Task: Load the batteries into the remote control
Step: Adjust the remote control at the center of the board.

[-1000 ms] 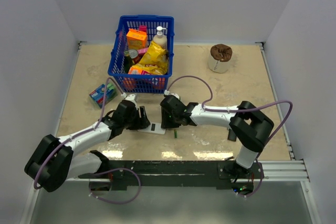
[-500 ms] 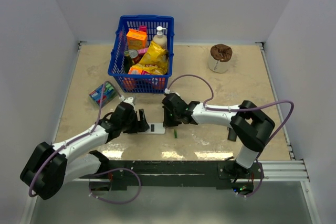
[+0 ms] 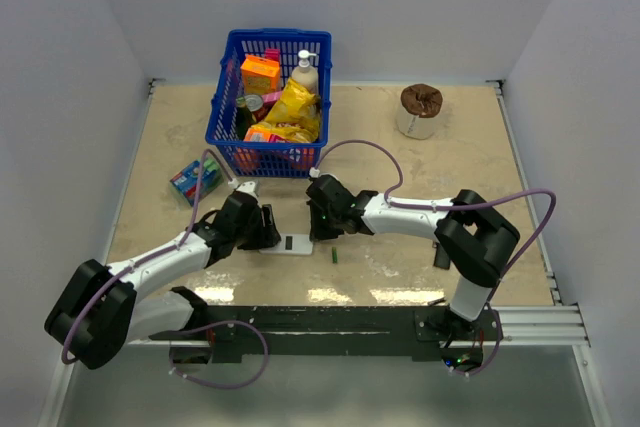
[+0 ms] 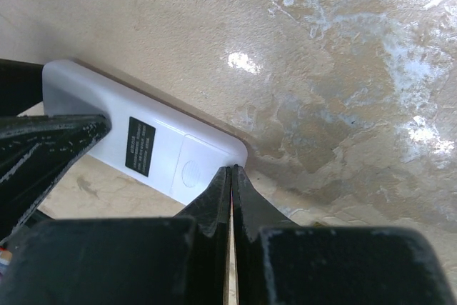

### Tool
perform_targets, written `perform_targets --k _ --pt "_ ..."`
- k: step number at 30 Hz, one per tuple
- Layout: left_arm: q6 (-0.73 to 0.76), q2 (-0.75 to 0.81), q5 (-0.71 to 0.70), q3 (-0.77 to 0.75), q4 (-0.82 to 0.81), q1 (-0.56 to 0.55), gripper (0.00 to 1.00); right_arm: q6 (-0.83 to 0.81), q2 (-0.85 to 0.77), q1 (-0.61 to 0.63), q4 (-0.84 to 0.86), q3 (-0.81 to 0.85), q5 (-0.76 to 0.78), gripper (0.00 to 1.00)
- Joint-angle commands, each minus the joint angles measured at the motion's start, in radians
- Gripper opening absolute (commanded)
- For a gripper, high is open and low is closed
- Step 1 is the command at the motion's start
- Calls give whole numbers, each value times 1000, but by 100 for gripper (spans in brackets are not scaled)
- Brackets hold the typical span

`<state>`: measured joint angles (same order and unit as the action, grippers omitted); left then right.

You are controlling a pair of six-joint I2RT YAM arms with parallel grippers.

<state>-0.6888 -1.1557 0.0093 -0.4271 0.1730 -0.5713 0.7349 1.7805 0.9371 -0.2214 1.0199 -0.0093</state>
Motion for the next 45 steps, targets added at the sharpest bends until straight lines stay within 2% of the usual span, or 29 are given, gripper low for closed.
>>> perform_targets --k 1,3,13,15,20,25,28,36,39,41,44,45 --pt "-29 -116 138 47 4 -51 59 -15 184 83 -44 -37 -75 0" --pt "-31 -145 146 48 -6 -59 54 -11 191 91 -21 -32 -101 0" --pt "-41 -188 149 22 -41 -119 52 -19 160 104 160 -14 -136 0" --pt "-43 -173 121 8 -17 -121 61 -22 119 106 140 -9 -107 0" --pt "-26 -95 -58 -51 92 -119 80 -31 5 104 28 3 50 0" --pt "9 -90 -204 -156 187 -118 89 -40 -65 95 -84 37 178 0" --pt "9 -70 -273 -203 223 -119 99 -40 -98 83 -118 42 227 2" --pt "-8 28 -400 -248 290 -107 100 -66 -180 60 -121 31 259 8" --pt "-18 80 -428 -265 315 -104 100 -77 -245 13 -127 13 281 19" --pt "-20 138 -456 -280 333 -99 100 -89 -327 -29 -134 -4 301 32" --pt "-21 227 -531 -328 379 -90 100 -118 -465 -147 -170 -32 339 51" --pt "-21 250 -570 -361 410 -85 100 -146 -499 -208 -197 -34 359 60"
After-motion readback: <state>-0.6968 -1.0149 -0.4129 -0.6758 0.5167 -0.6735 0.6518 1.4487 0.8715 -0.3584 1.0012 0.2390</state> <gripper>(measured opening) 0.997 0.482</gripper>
